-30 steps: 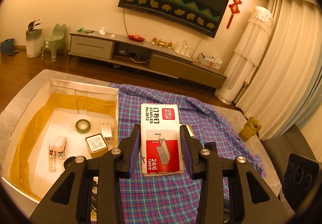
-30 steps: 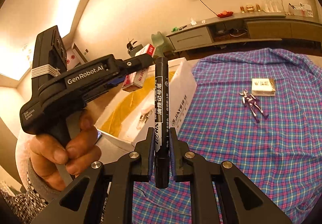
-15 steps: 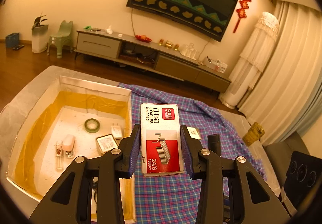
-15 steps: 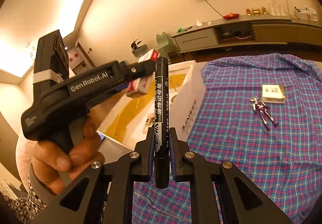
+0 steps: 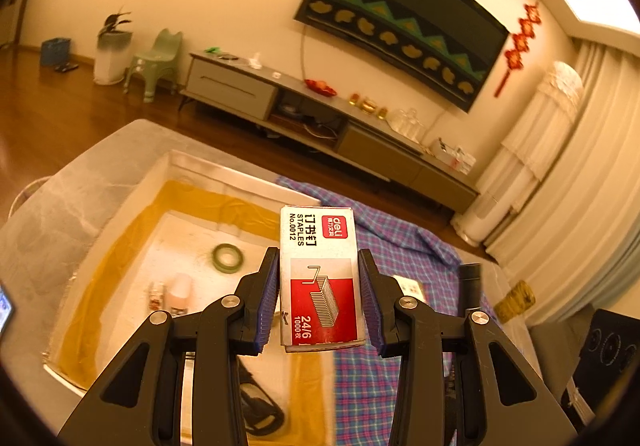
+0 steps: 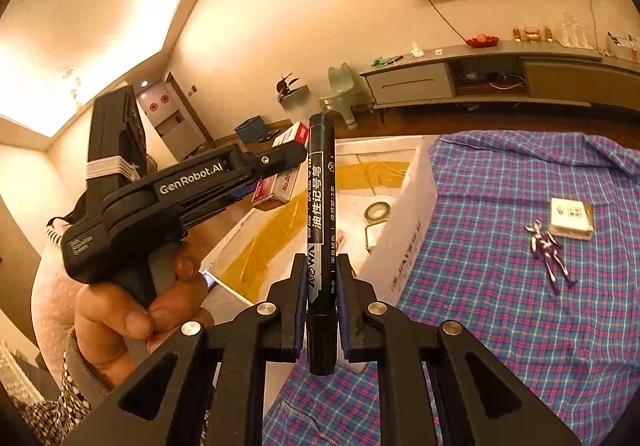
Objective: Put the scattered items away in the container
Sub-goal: 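Carry the staples box and black marker with both tools over the white box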
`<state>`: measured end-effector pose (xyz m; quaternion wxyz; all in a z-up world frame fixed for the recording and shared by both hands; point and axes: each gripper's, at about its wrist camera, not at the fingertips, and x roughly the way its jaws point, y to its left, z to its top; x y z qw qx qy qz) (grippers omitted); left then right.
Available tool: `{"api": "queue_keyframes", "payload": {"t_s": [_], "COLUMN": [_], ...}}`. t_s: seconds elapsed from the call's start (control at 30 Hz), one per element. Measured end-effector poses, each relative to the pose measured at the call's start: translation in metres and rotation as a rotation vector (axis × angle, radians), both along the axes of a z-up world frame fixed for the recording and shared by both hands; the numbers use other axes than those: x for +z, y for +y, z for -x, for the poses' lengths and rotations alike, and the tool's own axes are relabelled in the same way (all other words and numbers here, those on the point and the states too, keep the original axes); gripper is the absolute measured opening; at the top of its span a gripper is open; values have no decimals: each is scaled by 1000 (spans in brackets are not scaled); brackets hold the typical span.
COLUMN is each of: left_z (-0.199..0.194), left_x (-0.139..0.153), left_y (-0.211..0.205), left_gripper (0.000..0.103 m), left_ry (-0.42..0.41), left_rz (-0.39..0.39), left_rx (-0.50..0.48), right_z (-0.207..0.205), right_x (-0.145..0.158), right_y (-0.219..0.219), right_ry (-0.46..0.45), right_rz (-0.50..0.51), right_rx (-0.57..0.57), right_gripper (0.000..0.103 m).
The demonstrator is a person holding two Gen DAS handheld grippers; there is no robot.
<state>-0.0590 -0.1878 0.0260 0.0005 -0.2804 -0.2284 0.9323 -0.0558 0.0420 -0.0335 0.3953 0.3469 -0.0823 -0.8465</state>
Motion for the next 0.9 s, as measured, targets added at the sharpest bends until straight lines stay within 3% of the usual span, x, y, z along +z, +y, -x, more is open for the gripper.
{"api": "queue_keyframes", "payload": {"t_s": [0.5, 0.9], "left_z": [3, 12], "left_x": [-18, -45], "left_y": [-56, -101], "left_gripper": [40, 40], "left_ry": [-35, -98], "left_rz": [-79, -151], "left_rx": [115, 213], "right_z": [20, 61], "right_x": [11, 4], "right_y": [-65, -107], "right_ry": [35, -32], "right_rz": [-73, -140], "right_rx": [95, 123], "right_gripper": [14, 14]}}
